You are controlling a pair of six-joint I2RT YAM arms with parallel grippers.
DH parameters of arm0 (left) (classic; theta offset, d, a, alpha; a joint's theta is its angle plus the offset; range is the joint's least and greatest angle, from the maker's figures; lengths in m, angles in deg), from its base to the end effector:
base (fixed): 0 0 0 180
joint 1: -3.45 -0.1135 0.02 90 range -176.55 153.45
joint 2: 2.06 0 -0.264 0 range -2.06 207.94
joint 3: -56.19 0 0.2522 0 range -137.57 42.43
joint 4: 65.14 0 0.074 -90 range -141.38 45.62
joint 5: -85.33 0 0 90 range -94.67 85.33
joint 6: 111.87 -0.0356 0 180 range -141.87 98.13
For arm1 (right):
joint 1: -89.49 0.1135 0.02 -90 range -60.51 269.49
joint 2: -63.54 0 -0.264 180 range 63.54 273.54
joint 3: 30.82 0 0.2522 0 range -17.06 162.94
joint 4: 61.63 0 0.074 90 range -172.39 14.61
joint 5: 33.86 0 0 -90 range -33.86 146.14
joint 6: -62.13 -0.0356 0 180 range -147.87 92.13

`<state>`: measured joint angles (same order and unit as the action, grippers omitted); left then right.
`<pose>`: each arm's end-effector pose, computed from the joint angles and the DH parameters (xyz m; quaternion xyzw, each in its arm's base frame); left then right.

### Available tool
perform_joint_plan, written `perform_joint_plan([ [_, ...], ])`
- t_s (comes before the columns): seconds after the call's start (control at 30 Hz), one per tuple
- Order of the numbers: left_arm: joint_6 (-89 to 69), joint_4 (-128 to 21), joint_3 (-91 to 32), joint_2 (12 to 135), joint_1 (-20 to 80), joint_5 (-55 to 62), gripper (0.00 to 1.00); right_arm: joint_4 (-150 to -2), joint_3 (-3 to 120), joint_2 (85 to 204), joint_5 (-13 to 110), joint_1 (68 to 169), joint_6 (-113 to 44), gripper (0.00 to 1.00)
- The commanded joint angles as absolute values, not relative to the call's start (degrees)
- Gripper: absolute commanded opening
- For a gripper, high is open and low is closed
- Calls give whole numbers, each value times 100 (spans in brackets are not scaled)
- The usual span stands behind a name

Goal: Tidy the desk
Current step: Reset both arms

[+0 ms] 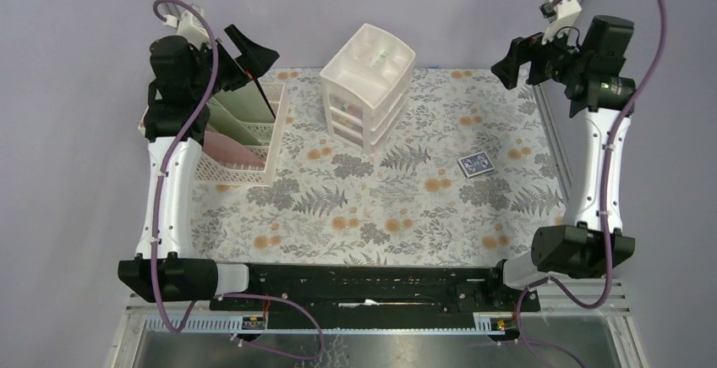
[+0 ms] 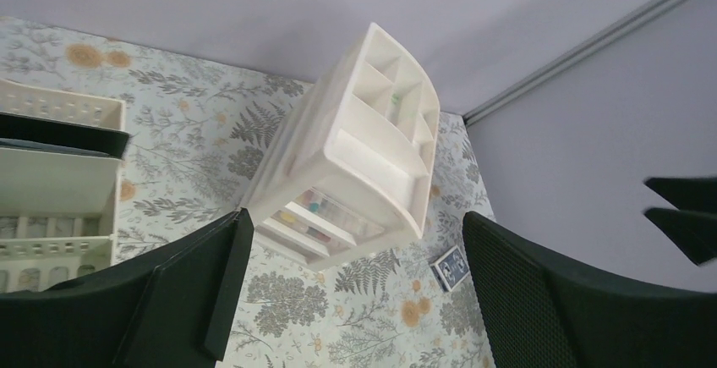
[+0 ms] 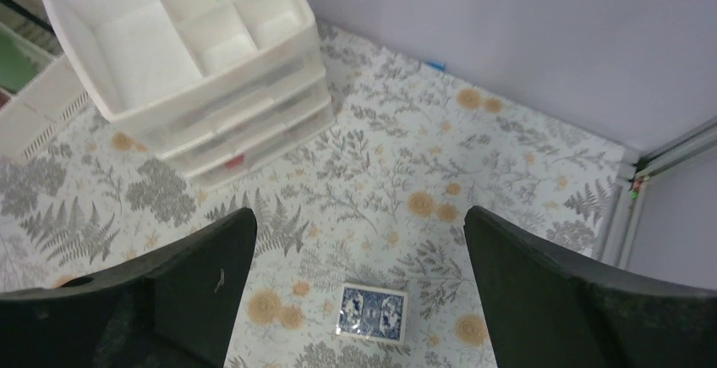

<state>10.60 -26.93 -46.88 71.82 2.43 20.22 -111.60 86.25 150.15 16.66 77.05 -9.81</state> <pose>0.2721 -0.0101 0.4735 -0.0800 0.7515 -0.3296 0.5659 0.3149 -0.0463 0.4710 -0.2324 0.7582 0.1233 0.5966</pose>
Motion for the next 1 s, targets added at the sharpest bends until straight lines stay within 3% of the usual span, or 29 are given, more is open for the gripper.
perform_joint_plan([
  [0.0, 941, -2142, -5527, 7266, -188, 2516, 99, -11717, 9237, 14717, 2282, 7577, -1507, 100],
  [0.97, 1267, -1840, -5921, 7263, -249, 3191, 99, -11894, 9412, 14316, 3312, 7526, -3109, 100],
])
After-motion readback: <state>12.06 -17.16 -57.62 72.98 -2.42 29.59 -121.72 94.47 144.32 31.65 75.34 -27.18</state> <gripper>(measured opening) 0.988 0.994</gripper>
